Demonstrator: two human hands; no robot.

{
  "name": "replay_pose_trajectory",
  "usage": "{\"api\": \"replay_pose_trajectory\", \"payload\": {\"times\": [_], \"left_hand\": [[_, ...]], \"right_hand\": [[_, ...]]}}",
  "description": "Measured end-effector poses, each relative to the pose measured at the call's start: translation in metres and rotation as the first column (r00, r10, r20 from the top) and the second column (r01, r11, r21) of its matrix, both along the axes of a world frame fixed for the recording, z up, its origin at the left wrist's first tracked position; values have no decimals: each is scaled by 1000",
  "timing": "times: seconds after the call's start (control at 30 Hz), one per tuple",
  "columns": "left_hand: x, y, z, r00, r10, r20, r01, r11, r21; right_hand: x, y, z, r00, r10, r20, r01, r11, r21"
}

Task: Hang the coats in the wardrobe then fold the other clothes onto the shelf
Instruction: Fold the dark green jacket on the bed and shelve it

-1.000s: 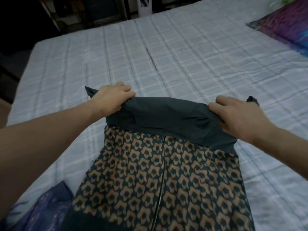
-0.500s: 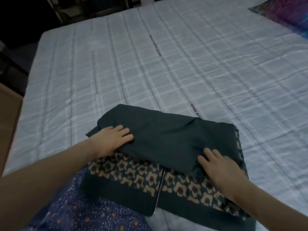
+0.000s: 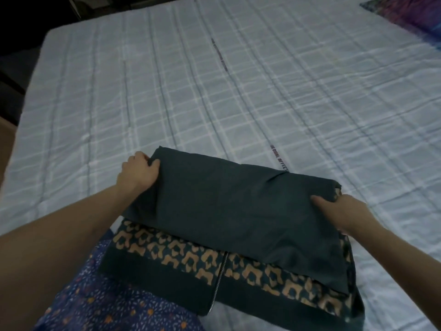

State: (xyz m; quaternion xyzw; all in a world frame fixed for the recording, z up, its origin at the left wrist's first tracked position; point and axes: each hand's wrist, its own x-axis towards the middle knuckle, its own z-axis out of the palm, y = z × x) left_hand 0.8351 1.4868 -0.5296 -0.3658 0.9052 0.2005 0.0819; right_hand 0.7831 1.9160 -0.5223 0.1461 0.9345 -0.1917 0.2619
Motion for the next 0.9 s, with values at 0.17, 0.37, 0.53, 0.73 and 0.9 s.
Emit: {"api": "replay_pose_trajectory", "payload": {"times": [0.17, 0.37, 0.53, 0.73, 0.9], "left_hand": [[-18, 8, -7, 962, 273, 24, -260, 884, 388], [-24, -3, -11, 928, 122, -351, -50, 977, 207], [-36, -12, -30, 995, -89, -48, 89, 996, 9], [-36, 14, -5, 836, -440, -328, 320, 876, -361], [-6, 75, -29, 517, -840, -165, 778, 541, -319]], "right_hand": [[-1, -4, -11, 984, -145, -101, 111, 951, -287], [-5, -5, 12, 779, -235, -581, 4, 929, -371], [-1, 3, -26, 970, -149, -194, 110, 975, -195], [-8, -11, -8, 748, 88, -658, -67, 996, 57], [26, -60, -23, 770, 353, -532, -263, 934, 241]]}}
